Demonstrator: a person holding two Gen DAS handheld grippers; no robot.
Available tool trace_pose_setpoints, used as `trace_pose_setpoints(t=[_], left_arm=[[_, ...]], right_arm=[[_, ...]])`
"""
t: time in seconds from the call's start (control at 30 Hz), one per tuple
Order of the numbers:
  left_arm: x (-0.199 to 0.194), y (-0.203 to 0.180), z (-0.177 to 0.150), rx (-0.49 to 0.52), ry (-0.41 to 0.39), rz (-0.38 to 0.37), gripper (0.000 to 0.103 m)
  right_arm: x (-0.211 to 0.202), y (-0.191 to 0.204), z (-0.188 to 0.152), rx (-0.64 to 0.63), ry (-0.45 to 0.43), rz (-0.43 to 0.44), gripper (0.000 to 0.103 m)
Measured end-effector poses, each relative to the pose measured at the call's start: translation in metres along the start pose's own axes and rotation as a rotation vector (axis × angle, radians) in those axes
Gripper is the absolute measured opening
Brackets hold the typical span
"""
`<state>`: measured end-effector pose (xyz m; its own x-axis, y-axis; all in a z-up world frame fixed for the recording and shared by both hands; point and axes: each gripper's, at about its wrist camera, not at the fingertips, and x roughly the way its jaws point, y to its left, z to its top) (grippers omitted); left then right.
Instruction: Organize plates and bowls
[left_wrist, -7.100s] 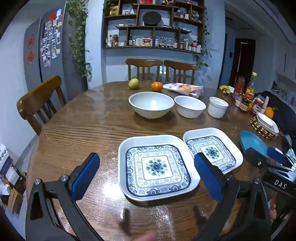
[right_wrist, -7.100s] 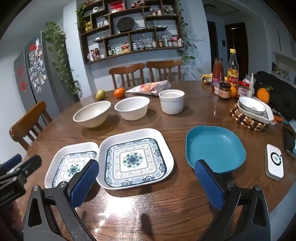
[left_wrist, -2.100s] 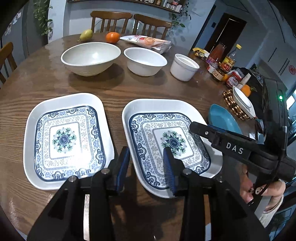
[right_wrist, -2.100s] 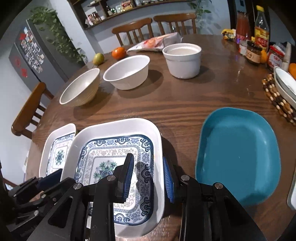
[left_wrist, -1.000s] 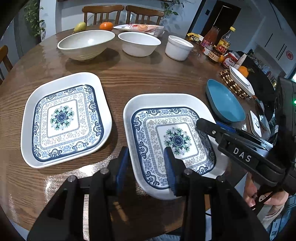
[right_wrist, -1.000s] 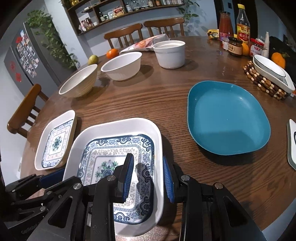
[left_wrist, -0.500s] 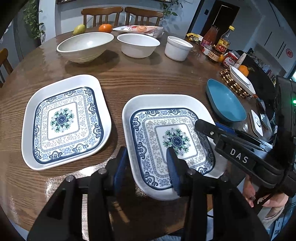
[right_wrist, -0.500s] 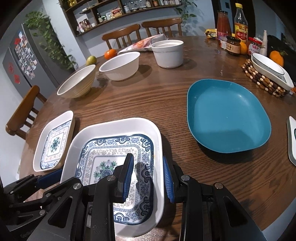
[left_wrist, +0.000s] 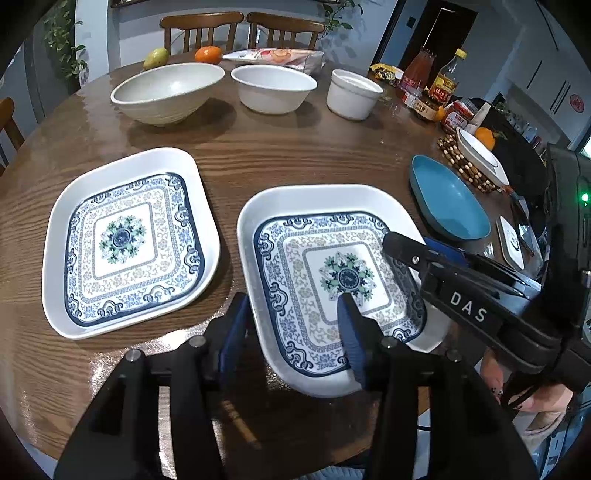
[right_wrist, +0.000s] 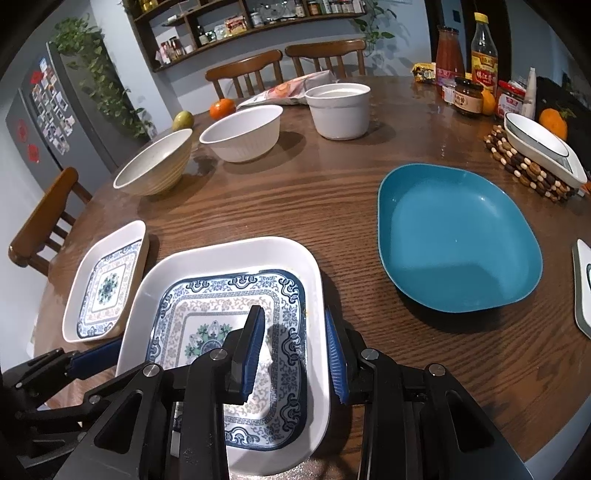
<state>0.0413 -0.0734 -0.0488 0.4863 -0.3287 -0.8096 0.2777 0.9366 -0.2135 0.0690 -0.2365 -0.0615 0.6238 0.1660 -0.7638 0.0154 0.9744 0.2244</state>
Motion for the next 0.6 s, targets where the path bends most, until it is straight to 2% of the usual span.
trace_pose_setpoints(t=[0.07, 0.13, 0.2, 0.3, 0.37, 0.6], left_arm=[[-0.005, 0.000, 0.001, 0.003, -0.017, 0.003, 0.047], [-0.010, 0.000, 0.001, 0.009, -0.034, 0.002, 0.051], [-0.017, 0.002, 0.002, 0.009, -0.057, -0.002, 0.055], [-0.025, 0.004, 0.003, 0.007, -0.082, -0.006, 0.064], [-0.030, 0.006, 0.005, -0.002, -0.093, -0.006, 0.075], [-0.050, 0.017, 0.008, -0.033, -0.145, -0.019, 0.087]], right_arm=[[-0.002, 0.000, 0.001, -0.002, -0.011, -0.004, 0.036], [-0.007, 0.001, 0.003, -0.008, -0.029, -0.018, 0.049], [-0.012, 0.003, 0.004, -0.017, -0.057, -0.028, 0.065], [-0.020, 0.006, 0.005, -0.031, -0.092, -0.031, 0.077], [-0.025, 0.008, 0.006, -0.037, -0.105, -0.028, 0.082], [-0.039, 0.018, 0.008, -0.065, -0.142, -0.032, 0.093]])
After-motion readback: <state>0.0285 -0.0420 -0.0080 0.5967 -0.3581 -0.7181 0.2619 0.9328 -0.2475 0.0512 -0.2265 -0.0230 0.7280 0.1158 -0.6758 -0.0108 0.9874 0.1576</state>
